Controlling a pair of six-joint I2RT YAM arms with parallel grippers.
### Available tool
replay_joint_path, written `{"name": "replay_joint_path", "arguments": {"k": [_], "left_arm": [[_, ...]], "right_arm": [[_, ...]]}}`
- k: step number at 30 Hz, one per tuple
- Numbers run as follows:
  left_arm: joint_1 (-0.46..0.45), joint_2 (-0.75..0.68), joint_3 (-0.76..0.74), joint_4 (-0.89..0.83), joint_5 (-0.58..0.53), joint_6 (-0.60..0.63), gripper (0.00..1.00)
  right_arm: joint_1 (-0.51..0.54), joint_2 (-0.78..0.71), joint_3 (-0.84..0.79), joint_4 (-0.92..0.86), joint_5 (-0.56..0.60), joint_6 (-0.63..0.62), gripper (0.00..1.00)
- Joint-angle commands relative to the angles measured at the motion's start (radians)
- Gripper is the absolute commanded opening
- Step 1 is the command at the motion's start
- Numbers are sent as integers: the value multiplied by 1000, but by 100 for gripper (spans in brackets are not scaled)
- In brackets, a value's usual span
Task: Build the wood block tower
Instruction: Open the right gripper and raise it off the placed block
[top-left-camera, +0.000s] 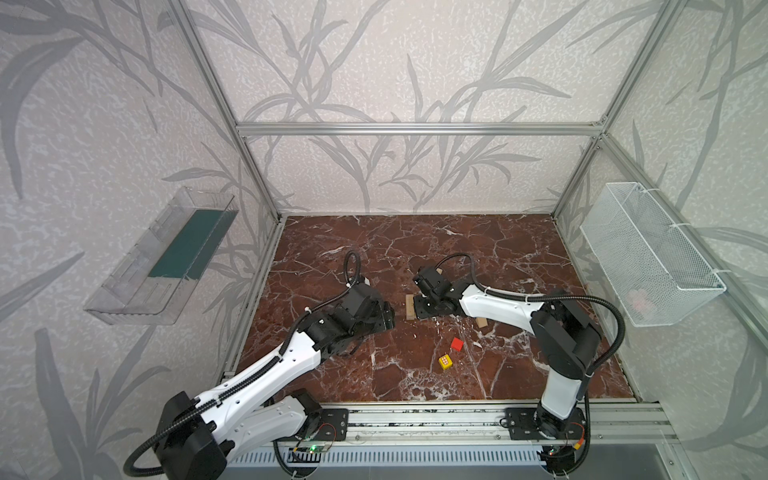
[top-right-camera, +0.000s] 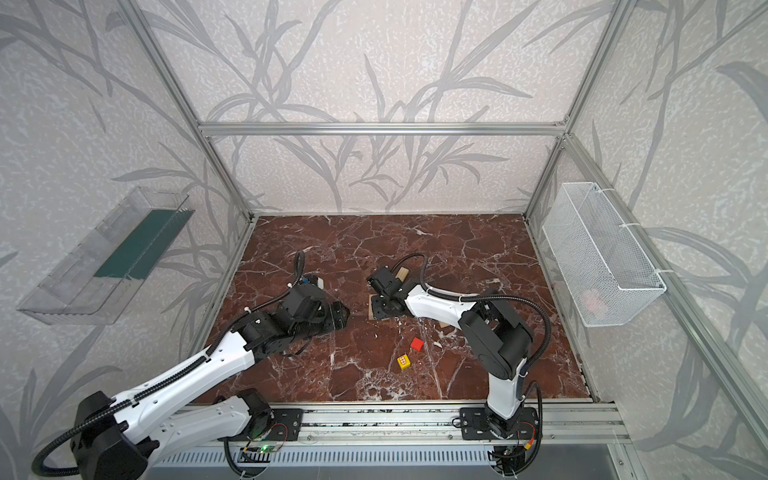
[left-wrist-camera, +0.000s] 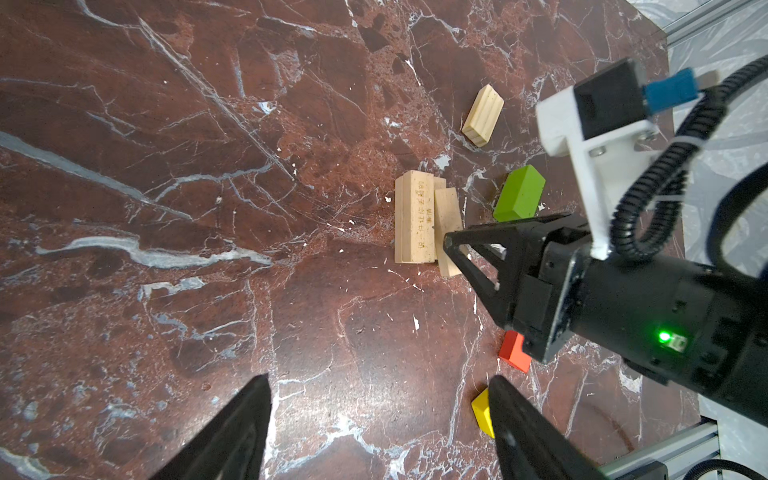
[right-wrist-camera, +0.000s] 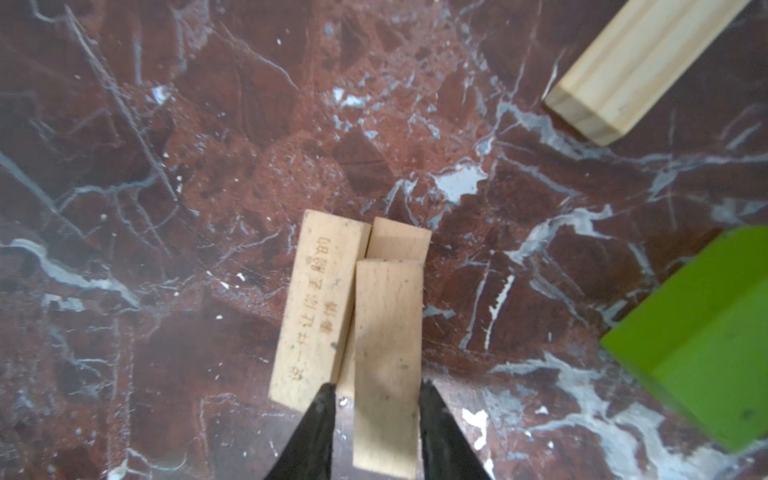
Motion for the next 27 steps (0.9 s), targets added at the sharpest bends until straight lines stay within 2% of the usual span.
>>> {"name": "replay_joint_path", "arguments": {"k": [1,5,12,27], "left_arm": [[4,-6,8,0,12,0,80],[4,3,8,6,30,5,80],[0,59,18,33,57,35,80],[-10,201,61,87,94,48,78]], "right_arm": [[1,-86,-28,8,-9,10,36],[-3,-171,-83,-1,-7,-15,38],[-4,-237,-172,-53,-13,-97,38],[-7,-123,-237,40,-20,-134,29]]}}
